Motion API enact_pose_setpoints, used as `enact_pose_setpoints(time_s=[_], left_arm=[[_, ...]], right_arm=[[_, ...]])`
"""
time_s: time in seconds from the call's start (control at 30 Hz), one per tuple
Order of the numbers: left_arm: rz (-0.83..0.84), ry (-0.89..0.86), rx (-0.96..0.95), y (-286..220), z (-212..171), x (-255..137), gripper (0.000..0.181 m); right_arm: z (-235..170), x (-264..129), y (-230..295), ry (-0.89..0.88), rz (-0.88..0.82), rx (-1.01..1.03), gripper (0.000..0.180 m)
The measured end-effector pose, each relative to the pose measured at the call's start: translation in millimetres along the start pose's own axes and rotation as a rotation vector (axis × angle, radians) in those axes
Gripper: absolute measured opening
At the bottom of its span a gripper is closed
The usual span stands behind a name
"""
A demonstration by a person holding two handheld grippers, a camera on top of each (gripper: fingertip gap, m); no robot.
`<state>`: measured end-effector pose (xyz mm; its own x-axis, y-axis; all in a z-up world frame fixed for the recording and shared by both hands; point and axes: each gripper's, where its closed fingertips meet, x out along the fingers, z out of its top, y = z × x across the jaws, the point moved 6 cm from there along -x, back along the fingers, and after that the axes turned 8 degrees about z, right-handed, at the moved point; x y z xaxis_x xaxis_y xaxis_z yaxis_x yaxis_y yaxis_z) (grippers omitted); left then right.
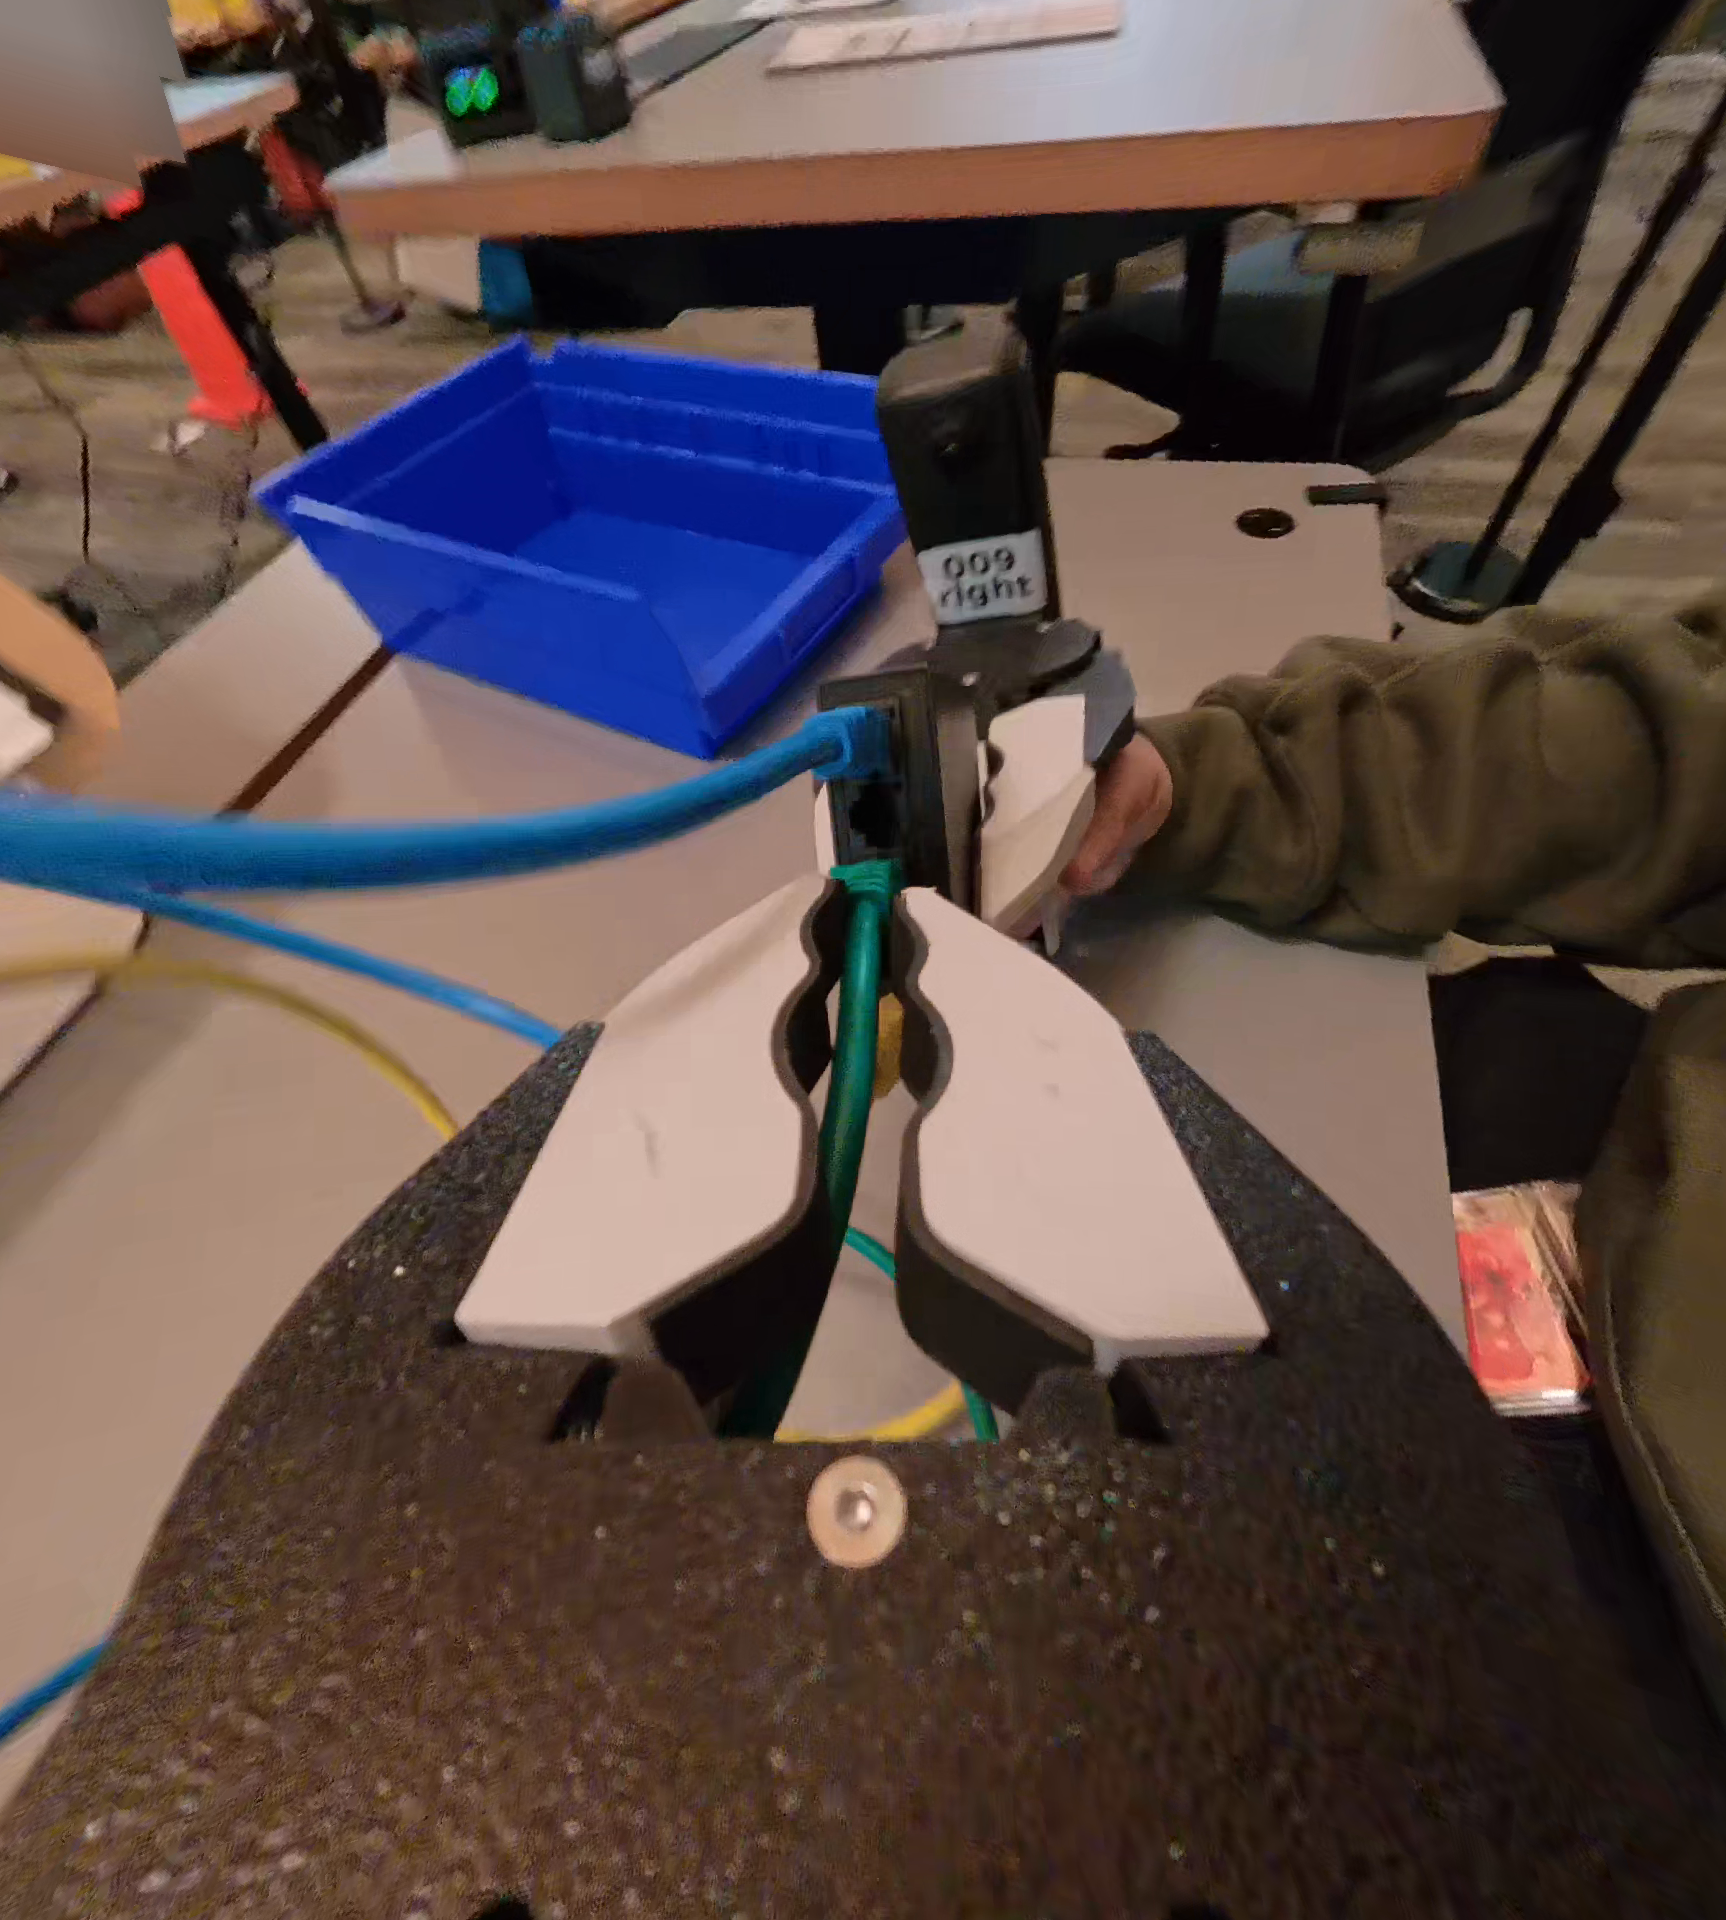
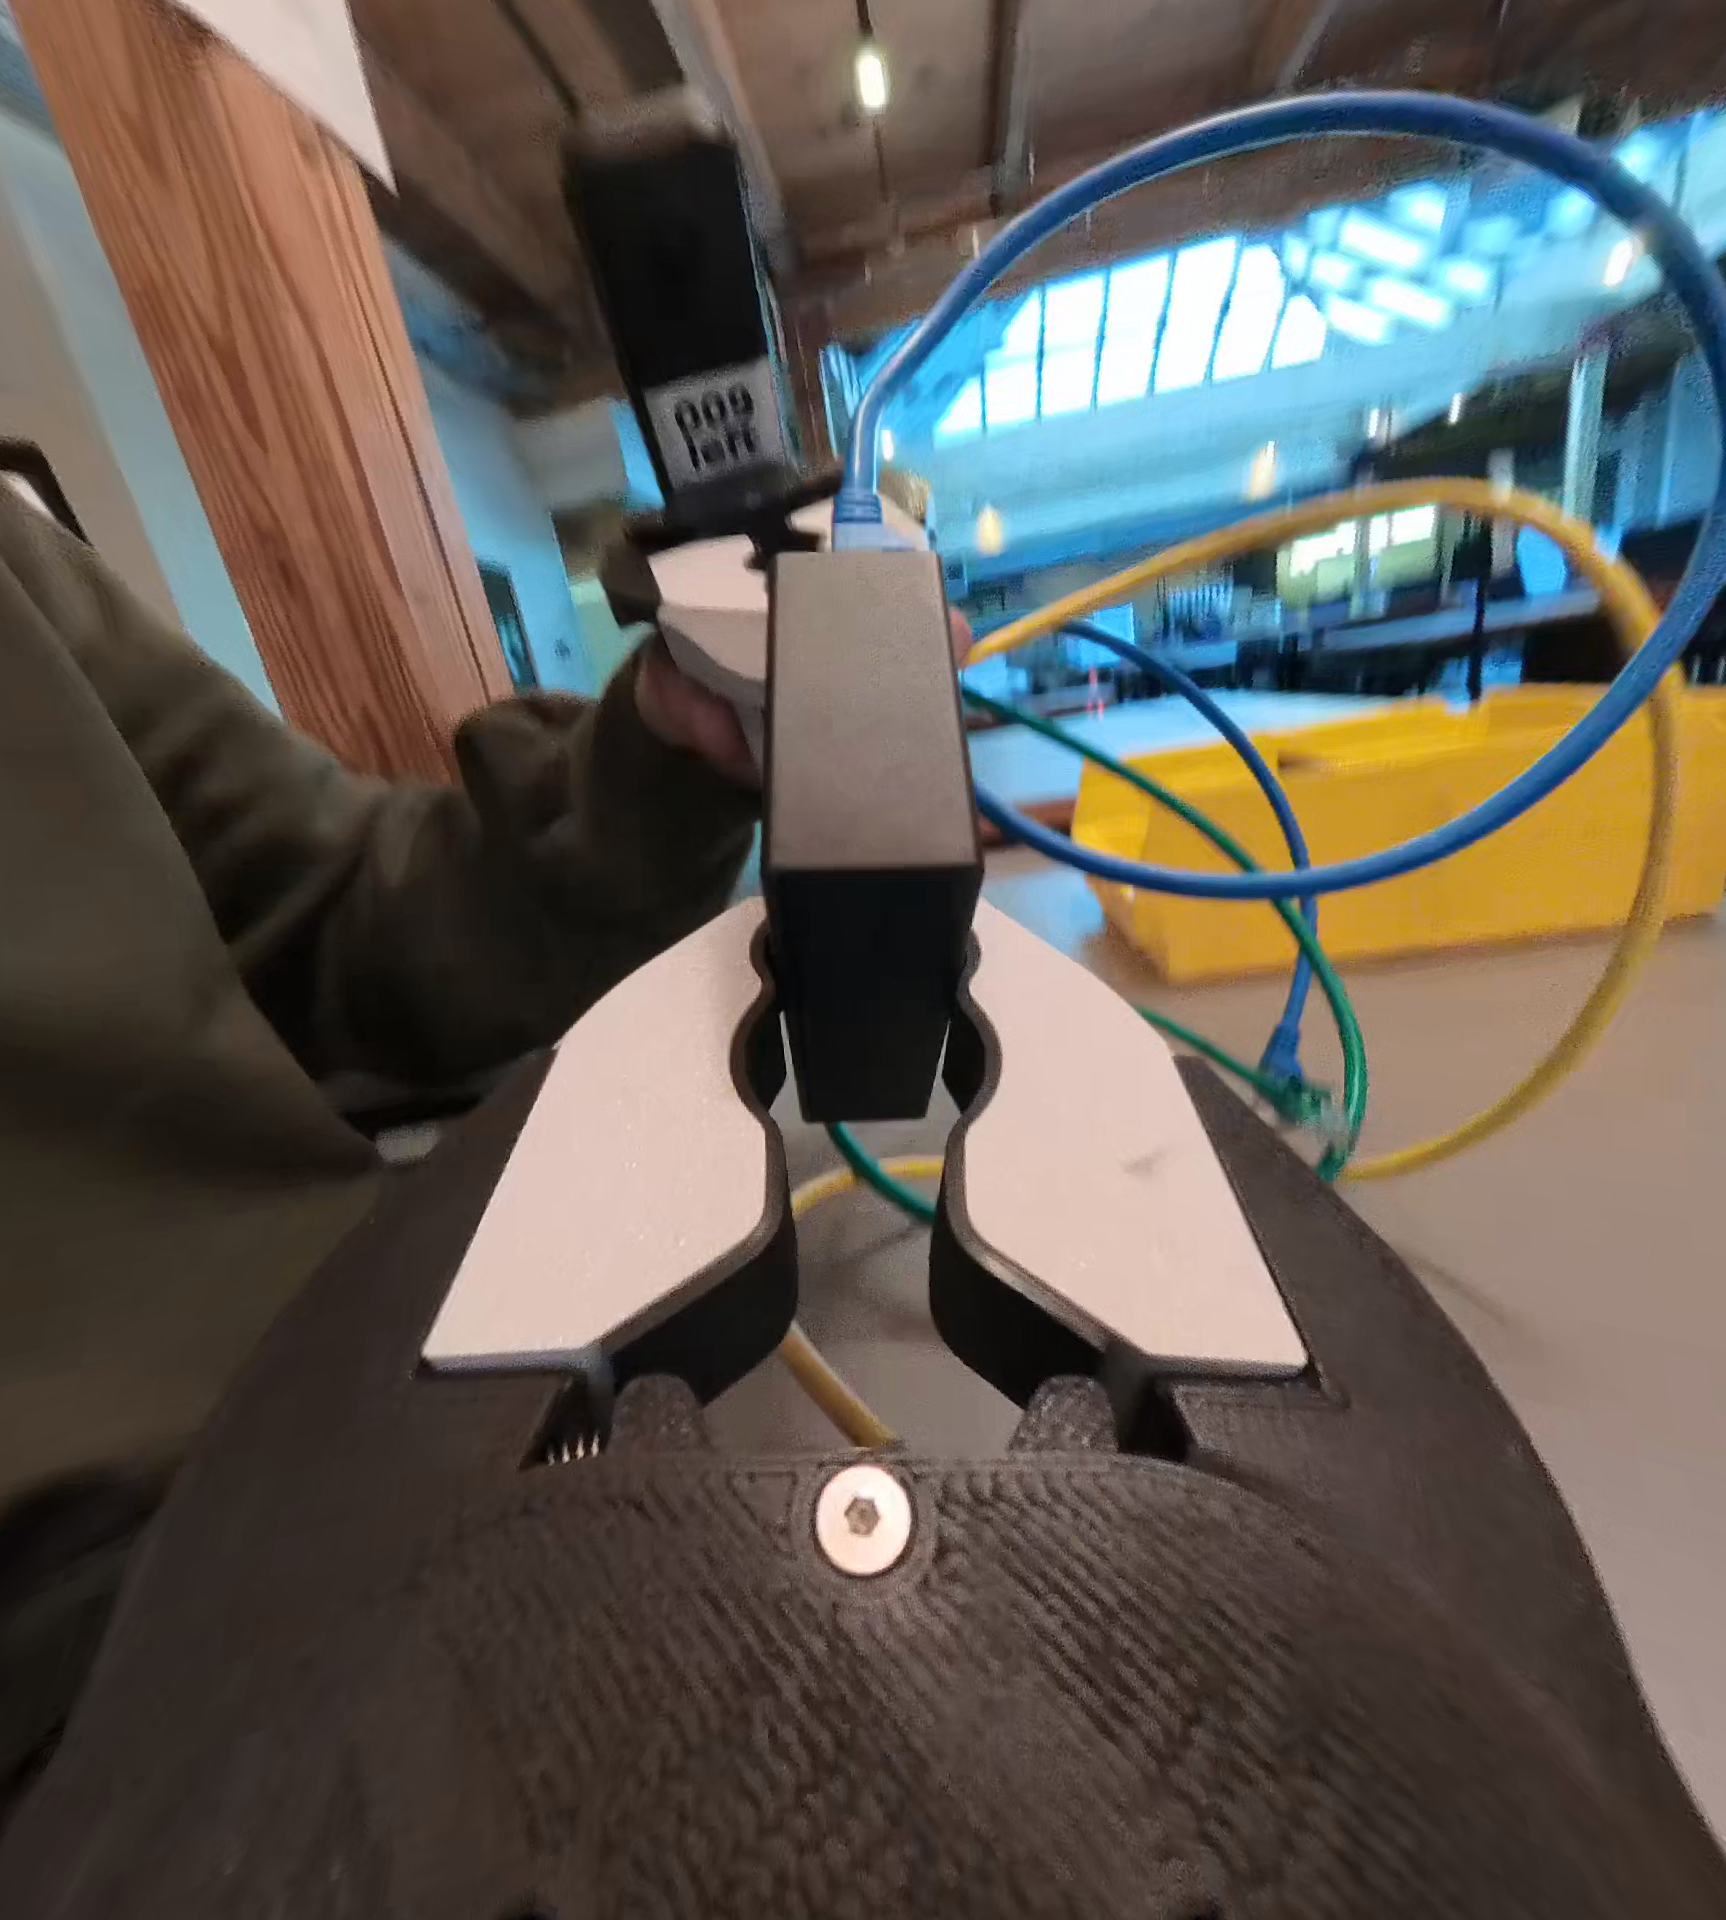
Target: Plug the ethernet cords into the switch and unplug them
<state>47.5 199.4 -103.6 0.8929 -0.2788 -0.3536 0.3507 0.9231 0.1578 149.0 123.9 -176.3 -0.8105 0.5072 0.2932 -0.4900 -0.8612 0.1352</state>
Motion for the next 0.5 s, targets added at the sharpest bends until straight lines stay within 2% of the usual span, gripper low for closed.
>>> enact_pose_setpoints(time_s=[0.07, 0.13, 0.23, 0.37, 0.5], left_arm=[[0.025, 0.103, 0.050, 4, 1, -2, 0.008], [0.048, 0.215, 0.118, 3, -9, 2, 0.007], [0.044, 0.101, 0.067, 2, -7, 2, 0.007], [0.025, 0.101, 0.015, 5, -14, 4, 0.007], [0.016, 0.156, 0.069, 5, -15, 4, 0.007]], right_arm=[[12, -3, -2, -0.125, -0.023, -0.008, 0.028], [9, -7, -4, -0.061, -0.037, -0.023, 0.028], [7, -7, -2, -0.054, -0.026, -0.018, 0.028], [1, -8, -5, -0.033, -0.046, -0.002, 0.028], [-3, -5, -6, 0.008, -0.051, -0.006, 0.028]])
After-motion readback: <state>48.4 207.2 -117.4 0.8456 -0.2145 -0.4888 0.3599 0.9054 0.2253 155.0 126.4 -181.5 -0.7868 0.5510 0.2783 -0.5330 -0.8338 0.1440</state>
